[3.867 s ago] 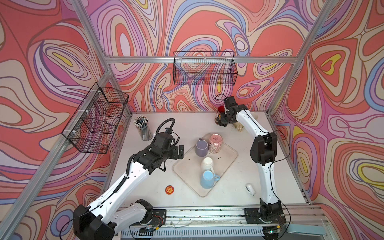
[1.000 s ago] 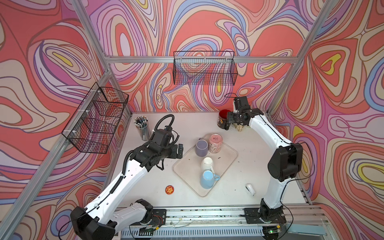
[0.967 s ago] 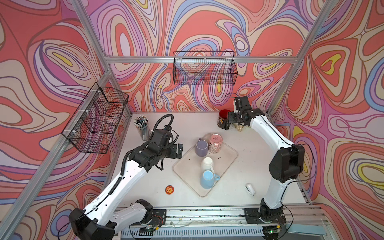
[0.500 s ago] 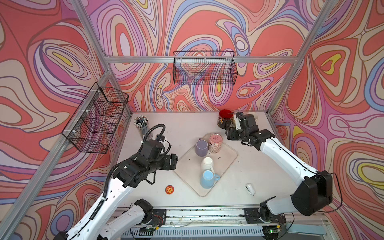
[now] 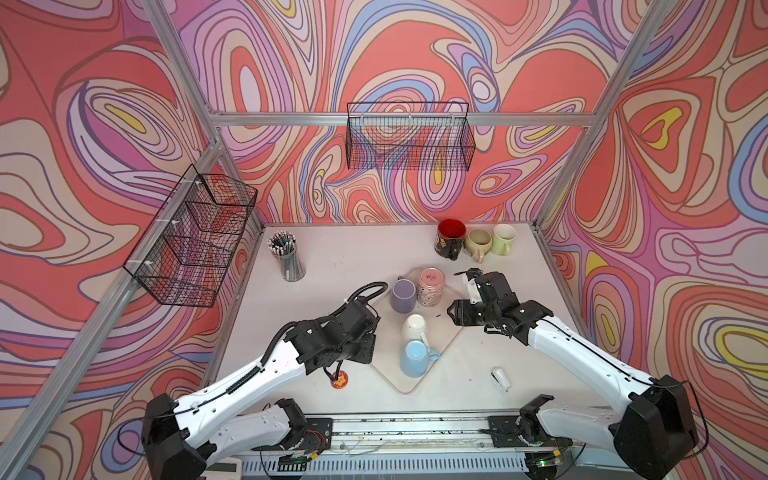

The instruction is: Turn the mug right side up

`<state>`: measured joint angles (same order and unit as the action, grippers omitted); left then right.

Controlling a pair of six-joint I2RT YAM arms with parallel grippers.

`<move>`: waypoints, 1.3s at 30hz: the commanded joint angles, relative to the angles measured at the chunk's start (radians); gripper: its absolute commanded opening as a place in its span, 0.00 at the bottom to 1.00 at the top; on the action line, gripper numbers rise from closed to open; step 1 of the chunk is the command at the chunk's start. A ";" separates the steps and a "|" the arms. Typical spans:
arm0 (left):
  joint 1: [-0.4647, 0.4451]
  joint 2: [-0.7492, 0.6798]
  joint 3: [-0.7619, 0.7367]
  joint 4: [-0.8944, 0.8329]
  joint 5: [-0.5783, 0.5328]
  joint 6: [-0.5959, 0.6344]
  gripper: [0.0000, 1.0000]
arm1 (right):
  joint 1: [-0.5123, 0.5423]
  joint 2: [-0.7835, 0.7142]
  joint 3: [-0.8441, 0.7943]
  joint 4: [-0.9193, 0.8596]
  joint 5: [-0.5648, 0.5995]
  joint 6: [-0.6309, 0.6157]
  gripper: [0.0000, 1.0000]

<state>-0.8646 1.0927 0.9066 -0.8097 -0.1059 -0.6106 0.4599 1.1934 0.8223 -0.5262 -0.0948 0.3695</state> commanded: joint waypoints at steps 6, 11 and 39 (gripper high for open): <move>-0.005 0.213 0.102 0.147 -0.079 0.031 0.35 | 0.010 0.061 -0.065 0.102 -0.072 0.041 0.54; 0.001 0.352 0.155 0.222 -0.042 0.044 0.22 | 0.011 0.073 -0.072 0.133 -0.077 0.055 0.45; 0.013 0.743 0.433 0.394 0.186 0.063 0.09 | 0.011 0.089 -0.101 0.154 -0.075 0.149 0.26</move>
<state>-0.8543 1.8019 1.2938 -0.4370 0.0349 -0.5507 0.4660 1.3018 0.7307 -0.3367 -0.1875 0.5095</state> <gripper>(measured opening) 0.096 0.259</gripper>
